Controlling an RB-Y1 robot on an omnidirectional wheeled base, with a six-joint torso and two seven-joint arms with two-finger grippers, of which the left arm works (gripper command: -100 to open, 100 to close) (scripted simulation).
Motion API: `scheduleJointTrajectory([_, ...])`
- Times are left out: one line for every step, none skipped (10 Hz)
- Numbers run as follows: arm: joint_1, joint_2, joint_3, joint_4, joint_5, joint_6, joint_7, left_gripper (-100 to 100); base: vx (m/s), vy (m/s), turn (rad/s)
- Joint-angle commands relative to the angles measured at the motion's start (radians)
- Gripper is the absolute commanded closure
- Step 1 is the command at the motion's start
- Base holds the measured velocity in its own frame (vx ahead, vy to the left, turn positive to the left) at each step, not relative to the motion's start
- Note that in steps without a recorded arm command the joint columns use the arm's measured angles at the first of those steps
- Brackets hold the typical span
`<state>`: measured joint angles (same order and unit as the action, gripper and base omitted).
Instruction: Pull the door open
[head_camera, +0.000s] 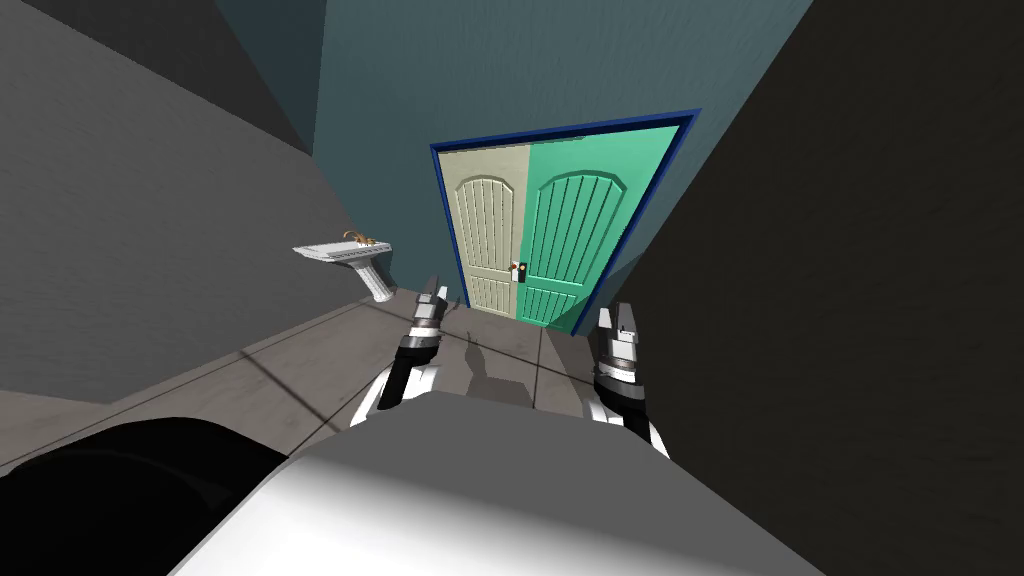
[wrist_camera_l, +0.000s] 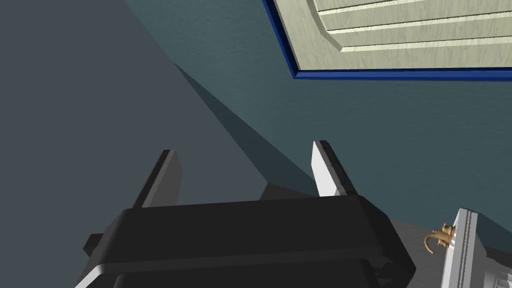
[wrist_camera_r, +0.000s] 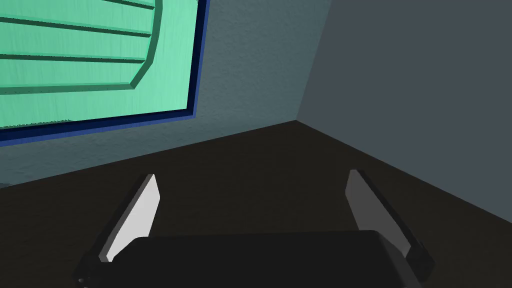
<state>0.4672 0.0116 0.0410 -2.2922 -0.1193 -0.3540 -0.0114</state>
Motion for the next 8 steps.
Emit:
scheduleJointTrajectory([-0.014, 0.012, 0.0, 0.033, 0.005, 0.002, 0.004, -100, 0.115, -0.023, -0.058])
scheduleJointTrajectory([-0.02, 0.017, -0.001, 0.047, 0.007, 0.003, 0.006, -100, 0.179, 0.006, -0.026])
scheduleJointTrajectory([-0.028, 0.022, -0.001, 0.066, 0.009, 0.004, 0.008, -100, 0.18, 0.015, -0.029])
scheduleJointTrajectory([-0.037, 0.028, -0.001, 0.086, 0.012, 0.006, 0.011, -100, 0.179, -0.002, -0.04])
scheduleJointTrajectory([-0.046, 0.034, -0.002, 0.108, 0.016, 0.007, 0.013, -100, 0.174, -0.007, -0.04])
scheduleJointTrajectory([-0.057, 0.04, -0.002, 0.134, 0.019, 0.009, 0.017, -100, 0.16, 0.016, -0.055])
scheduleJointTrajectory([-0.068, 0.046, -0.002, 0.16, 0.023, 0.011, 0.02, -100, 0.166, 0.014, -0.055])
scheduleJointTrajectory([-0.08, 0.052, -0.003, 0.189, 0.027, 0.013, 0.024, -100, 0.197, 0.02, -0.054])
